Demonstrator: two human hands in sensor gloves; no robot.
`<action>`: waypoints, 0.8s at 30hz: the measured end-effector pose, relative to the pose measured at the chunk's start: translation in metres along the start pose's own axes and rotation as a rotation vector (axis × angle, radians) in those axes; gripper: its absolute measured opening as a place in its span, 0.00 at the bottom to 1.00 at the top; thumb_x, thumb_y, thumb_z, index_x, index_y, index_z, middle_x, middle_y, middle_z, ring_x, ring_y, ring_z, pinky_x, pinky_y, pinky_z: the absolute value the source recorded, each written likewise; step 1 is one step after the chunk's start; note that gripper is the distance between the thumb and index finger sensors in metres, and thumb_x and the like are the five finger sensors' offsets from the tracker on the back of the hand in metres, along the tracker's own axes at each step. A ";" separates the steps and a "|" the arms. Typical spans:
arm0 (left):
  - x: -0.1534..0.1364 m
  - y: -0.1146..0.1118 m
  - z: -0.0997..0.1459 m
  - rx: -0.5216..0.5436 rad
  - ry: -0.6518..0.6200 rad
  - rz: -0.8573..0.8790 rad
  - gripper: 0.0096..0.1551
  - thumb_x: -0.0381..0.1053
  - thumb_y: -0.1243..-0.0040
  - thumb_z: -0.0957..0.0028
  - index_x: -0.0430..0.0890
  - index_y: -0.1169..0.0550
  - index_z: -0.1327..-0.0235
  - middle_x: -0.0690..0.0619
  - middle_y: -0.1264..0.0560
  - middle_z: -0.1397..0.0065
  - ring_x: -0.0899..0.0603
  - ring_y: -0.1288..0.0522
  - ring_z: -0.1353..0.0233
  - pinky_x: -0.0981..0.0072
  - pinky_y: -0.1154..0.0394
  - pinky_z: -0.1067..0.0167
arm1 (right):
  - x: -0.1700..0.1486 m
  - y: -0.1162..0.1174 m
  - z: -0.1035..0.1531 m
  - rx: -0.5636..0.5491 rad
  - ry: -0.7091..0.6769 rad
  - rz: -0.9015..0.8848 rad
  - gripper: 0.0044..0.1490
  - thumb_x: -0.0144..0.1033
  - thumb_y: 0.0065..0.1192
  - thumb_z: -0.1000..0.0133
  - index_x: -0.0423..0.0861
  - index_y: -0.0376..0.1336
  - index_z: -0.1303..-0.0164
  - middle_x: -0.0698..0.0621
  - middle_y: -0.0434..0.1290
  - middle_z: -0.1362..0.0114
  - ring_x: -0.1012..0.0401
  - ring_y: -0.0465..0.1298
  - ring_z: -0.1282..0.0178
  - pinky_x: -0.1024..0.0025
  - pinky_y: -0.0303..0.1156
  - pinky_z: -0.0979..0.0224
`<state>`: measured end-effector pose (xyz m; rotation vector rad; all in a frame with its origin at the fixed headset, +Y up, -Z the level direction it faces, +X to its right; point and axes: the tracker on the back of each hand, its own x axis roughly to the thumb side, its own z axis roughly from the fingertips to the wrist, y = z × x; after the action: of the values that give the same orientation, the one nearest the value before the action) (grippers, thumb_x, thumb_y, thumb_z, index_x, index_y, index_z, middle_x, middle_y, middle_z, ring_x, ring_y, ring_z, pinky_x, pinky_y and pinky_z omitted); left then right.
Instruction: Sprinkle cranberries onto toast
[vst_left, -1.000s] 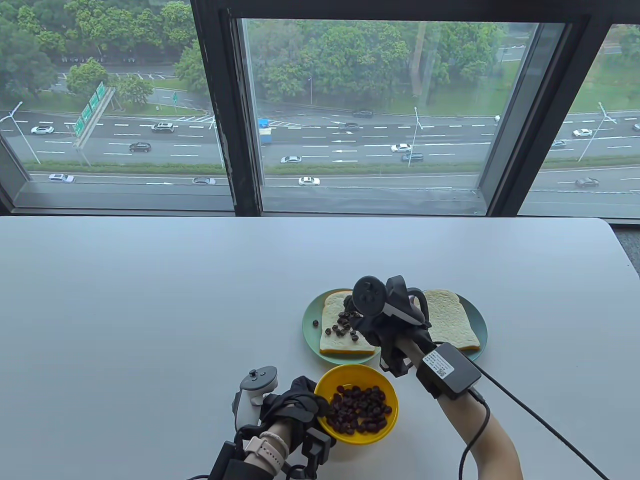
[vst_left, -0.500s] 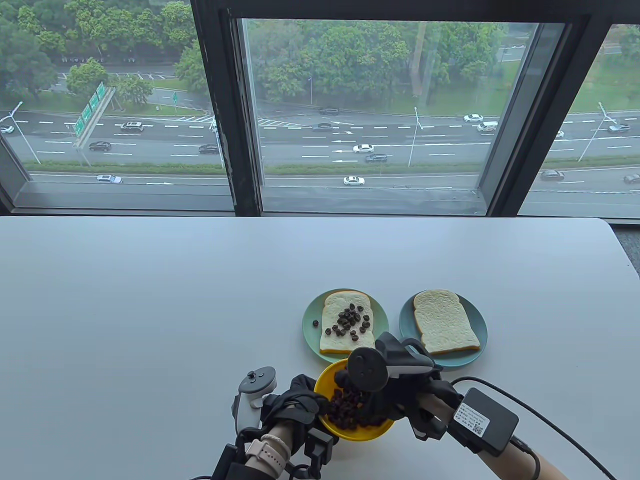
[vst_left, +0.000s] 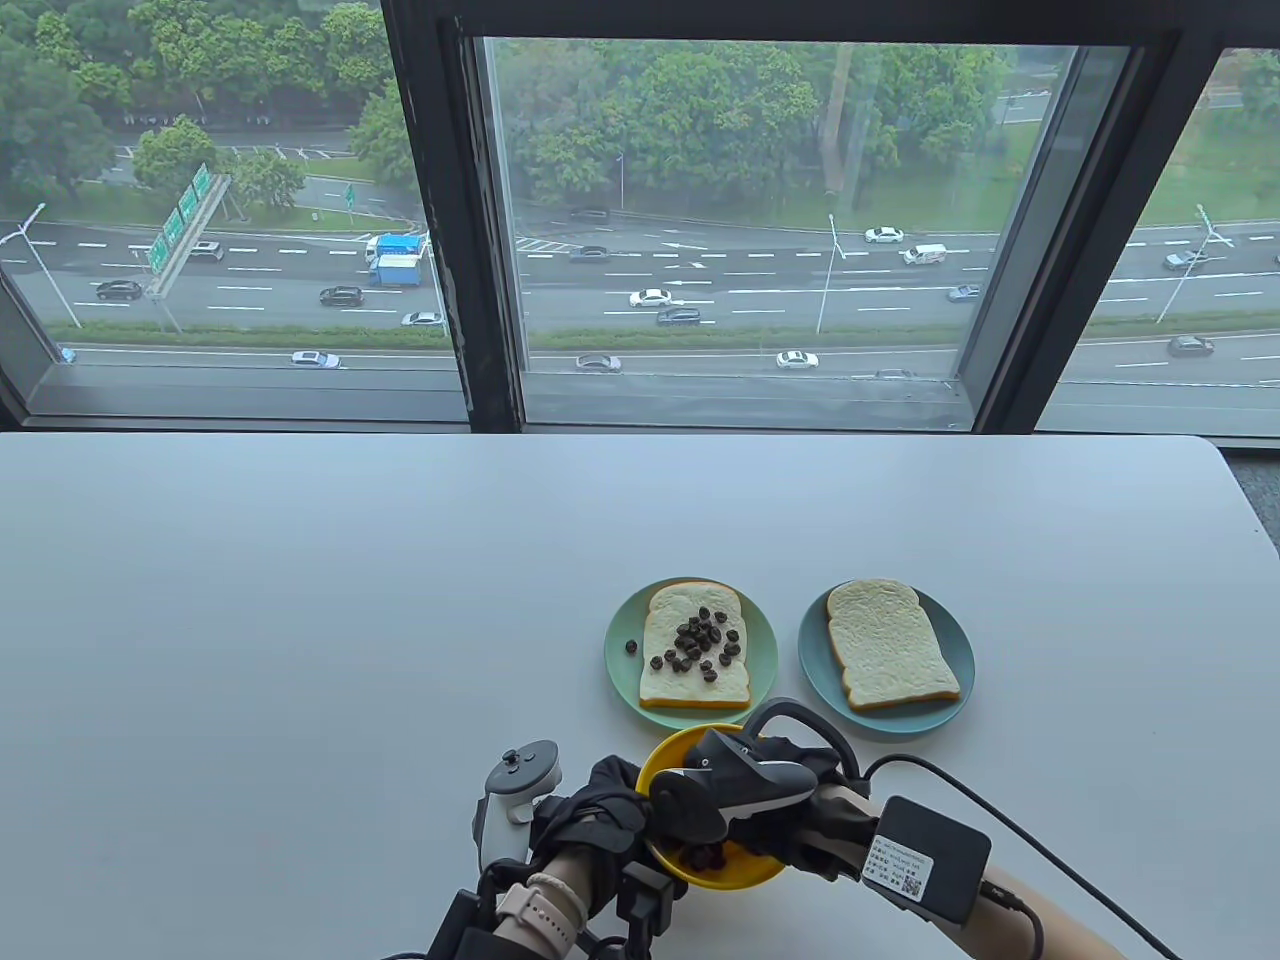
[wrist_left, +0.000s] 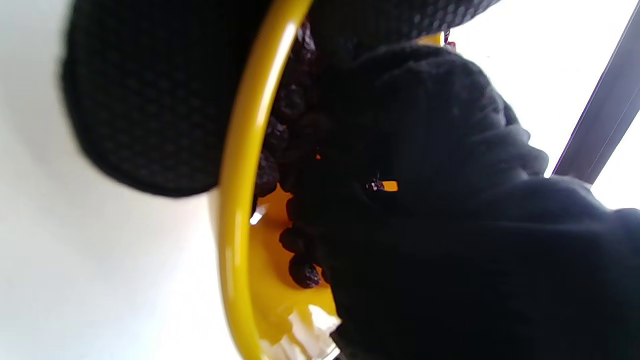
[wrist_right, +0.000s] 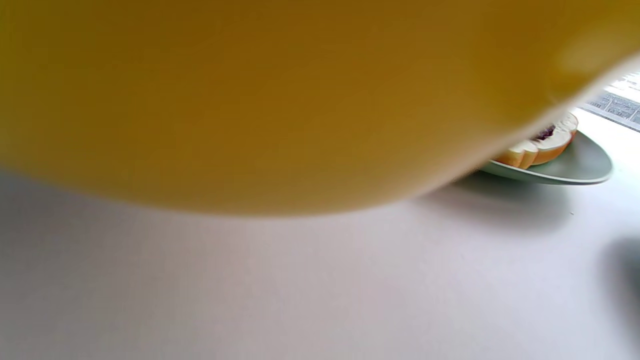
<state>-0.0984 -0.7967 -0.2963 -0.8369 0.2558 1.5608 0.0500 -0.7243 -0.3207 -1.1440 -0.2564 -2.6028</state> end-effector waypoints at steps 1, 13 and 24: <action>0.000 0.000 0.000 0.002 0.002 -0.001 0.28 0.38 0.40 0.55 0.49 0.41 0.45 0.38 0.35 0.49 0.35 0.28 0.59 0.56 0.11 0.73 | 0.000 -0.001 0.001 0.004 0.000 -0.012 0.32 0.38 0.70 0.60 0.62 0.60 0.46 0.53 0.66 0.35 0.55 0.75 0.42 0.79 0.84 0.53; 0.006 0.004 0.000 0.028 -0.015 -0.084 0.28 0.40 0.41 0.54 0.50 0.41 0.44 0.40 0.34 0.48 0.36 0.27 0.58 0.58 0.11 0.73 | -0.010 -0.008 0.016 -0.185 -0.028 -0.081 0.23 0.37 0.76 0.67 0.65 0.69 0.65 0.58 0.75 0.47 0.57 0.80 0.52 0.88 0.88 0.60; 0.005 0.007 -0.001 0.039 0.003 -0.100 0.29 0.40 0.41 0.53 0.50 0.41 0.44 0.39 0.35 0.48 0.36 0.28 0.58 0.58 0.11 0.72 | -0.040 -0.061 0.023 -0.294 0.066 -0.165 0.22 0.36 0.75 0.67 0.65 0.69 0.65 0.58 0.75 0.47 0.59 0.80 0.52 0.88 0.87 0.60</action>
<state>-0.1041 -0.7948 -0.3019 -0.8096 0.2418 1.4574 0.0716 -0.6533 -0.3373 -1.1681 0.0520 -2.8904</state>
